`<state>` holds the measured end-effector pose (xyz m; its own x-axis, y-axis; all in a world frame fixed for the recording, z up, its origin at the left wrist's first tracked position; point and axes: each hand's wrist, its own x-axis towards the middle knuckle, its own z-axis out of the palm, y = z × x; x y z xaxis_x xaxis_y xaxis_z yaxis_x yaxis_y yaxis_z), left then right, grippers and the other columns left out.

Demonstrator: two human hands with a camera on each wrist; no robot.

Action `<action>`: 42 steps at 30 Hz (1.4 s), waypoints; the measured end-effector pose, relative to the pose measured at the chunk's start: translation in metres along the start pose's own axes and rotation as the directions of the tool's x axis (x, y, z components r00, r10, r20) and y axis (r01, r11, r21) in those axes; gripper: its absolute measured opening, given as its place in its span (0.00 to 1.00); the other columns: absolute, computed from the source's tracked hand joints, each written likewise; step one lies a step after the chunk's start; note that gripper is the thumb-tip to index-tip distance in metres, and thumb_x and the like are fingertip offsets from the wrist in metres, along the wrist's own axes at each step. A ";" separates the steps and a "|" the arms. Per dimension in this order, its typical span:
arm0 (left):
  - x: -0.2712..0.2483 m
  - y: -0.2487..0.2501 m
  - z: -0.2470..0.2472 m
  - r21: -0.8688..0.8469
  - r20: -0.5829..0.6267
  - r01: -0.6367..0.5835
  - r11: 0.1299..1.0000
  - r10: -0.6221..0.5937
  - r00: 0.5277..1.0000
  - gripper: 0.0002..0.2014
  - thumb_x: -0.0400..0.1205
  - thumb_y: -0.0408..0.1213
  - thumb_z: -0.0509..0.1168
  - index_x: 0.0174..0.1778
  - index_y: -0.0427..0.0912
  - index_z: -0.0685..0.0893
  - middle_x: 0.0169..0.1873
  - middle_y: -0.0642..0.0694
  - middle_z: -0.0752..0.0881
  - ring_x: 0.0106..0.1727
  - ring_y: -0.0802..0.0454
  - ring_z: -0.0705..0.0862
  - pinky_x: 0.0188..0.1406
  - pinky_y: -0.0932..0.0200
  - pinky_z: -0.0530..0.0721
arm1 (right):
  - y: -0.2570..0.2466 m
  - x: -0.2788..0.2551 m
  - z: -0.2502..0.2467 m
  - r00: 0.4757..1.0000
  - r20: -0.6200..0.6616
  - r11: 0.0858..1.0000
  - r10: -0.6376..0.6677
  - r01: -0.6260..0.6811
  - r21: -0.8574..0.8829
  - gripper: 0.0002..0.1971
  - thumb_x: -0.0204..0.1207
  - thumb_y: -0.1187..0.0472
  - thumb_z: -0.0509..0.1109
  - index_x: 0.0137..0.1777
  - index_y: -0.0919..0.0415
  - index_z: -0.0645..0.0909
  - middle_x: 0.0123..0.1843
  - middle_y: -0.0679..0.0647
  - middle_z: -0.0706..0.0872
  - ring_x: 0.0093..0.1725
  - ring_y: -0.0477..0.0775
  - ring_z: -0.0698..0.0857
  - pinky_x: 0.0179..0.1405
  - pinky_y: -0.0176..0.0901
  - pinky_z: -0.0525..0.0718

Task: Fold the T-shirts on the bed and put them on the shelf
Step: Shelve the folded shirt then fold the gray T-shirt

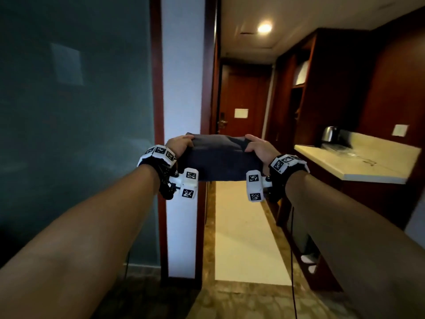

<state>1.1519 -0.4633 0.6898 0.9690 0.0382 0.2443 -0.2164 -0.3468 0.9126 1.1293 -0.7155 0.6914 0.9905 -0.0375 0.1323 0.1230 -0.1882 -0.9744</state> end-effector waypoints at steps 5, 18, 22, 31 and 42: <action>0.088 0.019 0.041 -0.102 0.091 -0.013 0.995 0.022 0.996 0.20 0.81 0.29 0.63 0.70 0.36 0.80 0.68 0.35 0.81 0.57 0.48 0.80 0.67 0.50 0.78 | -0.007 0.072 -0.037 0.990 -0.139 0.998 -0.008 -0.001 -0.064 0.39 0.56 0.62 0.68 0.74 0.46 0.76 0.64 0.61 0.84 0.54 0.63 0.88 0.57 0.61 0.87; 0.319 0.051 0.228 -0.274 0.131 0.002 0.962 0.035 0.991 0.18 0.75 0.24 0.65 0.57 0.46 0.86 0.43 0.41 0.86 0.43 0.48 0.84 0.41 0.63 0.84 | 0.019 0.285 -0.187 0.935 -0.334 0.975 -0.115 0.043 -0.217 0.33 0.68 0.67 0.69 0.74 0.48 0.76 0.62 0.55 0.84 0.53 0.55 0.86 0.52 0.45 0.86; 0.402 0.063 0.287 -0.295 0.119 -0.005 0.956 0.042 0.992 0.18 0.77 0.24 0.65 0.62 0.41 0.85 0.37 0.45 0.84 0.36 0.53 0.82 0.39 0.66 0.84 | 0.031 0.378 -0.238 0.935 -0.330 0.974 -0.128 0.056 -0.218 0.33 0.66 0.69 0.68 0.73 0.48 0.78 0.62 0.57 0.86 0.47 0.54 0.88 0.50 0.48 0.88; 0.594 0.078 0.391 -0.311 0.094 -0.072 0.948 0.106 0.990 0.15 0.80 0.21 0.65 0.63 0.27 0.83 0.30 0.48 0.86 0.36 0.55 0.85 0.49 0.61 0.81 | 0.038 0.572 -0.324 0.934 -0.314 0.963 -0.171 0.092 -0.253 0.30 0.70 0.69 0.67 0.75 0.53 0.77 0.62 0.52 0.83 0.48 0.47 0.83 0.32 0.28 0.77; 0.903 0.054 0.511 -0.260 0.186 -0.140 0.955 0.192 0.964 0.23 0.60 0.40 0.70 0.51 0.36 0.88 0.42 0.43 0.85 0.44 0.47 0.81 0.45 0.59 0.79 | 0.078 0.859 -0.394 0.888 -0.386 0.955 -0.249 0.159 -0.249 0.12 0.75 0.68 0.66 0.56 0.57 0.84 0.51 0.49 0.85 0.52 0.48 0.79 0.32 0.18 0.72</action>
<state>2.0761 -0.9262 0.7923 0.9145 -0.2040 0.3493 -0.3733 -0.0930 0.9230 1.9654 -1.1488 0.8005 0.8254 -0.3655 0.4302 0.2599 -0.4305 -0.8644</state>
